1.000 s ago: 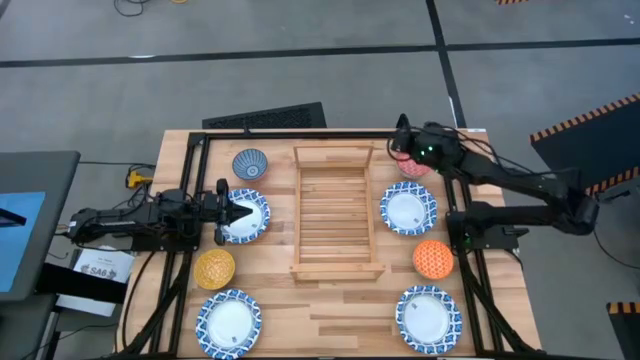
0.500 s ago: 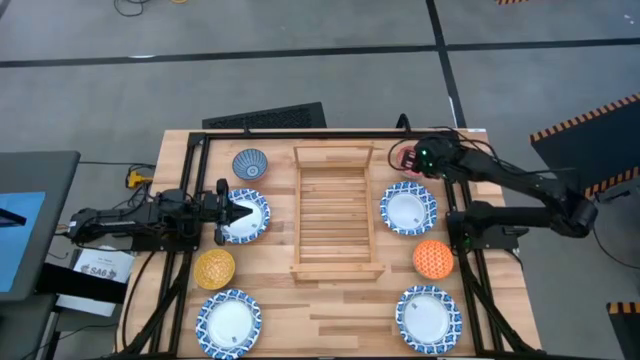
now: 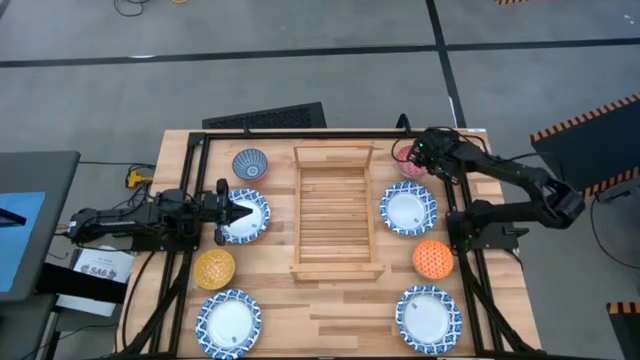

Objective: Place and stack bowls onto a shelf
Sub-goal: Put the red bowl on the shelf

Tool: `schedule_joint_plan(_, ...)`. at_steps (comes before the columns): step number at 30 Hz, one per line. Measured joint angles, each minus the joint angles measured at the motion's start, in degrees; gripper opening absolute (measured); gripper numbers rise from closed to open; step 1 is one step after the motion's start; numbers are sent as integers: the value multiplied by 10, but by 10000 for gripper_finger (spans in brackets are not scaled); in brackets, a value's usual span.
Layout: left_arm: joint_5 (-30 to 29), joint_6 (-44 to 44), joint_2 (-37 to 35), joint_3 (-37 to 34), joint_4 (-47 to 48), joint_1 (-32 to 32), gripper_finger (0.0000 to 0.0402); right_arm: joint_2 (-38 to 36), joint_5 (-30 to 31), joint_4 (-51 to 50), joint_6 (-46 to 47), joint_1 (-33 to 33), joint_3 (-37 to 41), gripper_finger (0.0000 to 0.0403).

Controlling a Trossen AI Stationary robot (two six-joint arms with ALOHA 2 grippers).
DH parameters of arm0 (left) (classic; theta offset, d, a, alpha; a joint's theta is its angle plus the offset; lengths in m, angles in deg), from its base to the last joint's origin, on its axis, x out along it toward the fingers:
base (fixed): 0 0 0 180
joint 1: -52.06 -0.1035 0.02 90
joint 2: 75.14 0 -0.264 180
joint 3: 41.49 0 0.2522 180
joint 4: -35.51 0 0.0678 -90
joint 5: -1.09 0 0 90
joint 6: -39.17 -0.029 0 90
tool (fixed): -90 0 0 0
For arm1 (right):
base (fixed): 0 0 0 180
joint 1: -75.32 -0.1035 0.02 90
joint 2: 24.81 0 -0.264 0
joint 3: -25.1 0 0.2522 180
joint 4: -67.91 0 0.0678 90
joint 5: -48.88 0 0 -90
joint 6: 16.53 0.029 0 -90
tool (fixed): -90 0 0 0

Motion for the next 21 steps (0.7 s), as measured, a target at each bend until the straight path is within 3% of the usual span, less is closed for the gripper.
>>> schedule_joint_plan(7, 0, 0, 0, 0, 0, 0, 0, 61, -24, 23, -15, 24, 0, 245)
schedule_joint_plan(11, 0, 0, 0, 0, 0, 0, 0, 76, -38, 33, -47, 32, 0, 178)
schedule_joint_plan(16, 0, 0, 0, 0, 0, 0, 0, 53, -33, 30, -88, 33, 0, 39)
schedule_joint_plan(21, 0, 0, 0, 0, 0, 0, 0, -9, -20, 13, -109, 37, -19, 35)
